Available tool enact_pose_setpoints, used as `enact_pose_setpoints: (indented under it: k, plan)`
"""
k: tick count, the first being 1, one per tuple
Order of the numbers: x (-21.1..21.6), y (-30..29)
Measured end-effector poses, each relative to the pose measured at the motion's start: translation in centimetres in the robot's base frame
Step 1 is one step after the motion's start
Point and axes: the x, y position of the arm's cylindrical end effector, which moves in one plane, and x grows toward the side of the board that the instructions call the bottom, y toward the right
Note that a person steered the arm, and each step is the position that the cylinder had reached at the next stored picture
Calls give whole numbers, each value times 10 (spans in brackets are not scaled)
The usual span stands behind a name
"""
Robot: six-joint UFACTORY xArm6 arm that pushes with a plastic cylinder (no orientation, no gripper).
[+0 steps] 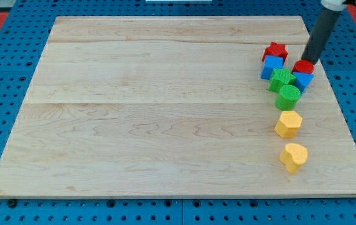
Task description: Keep red circle on right side of green star
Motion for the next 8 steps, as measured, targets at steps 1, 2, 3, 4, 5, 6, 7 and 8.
enact_pose_setpoints:
  k: [1,2,3,4,5,6,7,8]
  plan:
    - [0,1]
    - [-3,37]
    - [11,38]
    - [30,20]
    - [64,-19]
    - [96,-39]
    - [89,-60]
    - [84,-76]
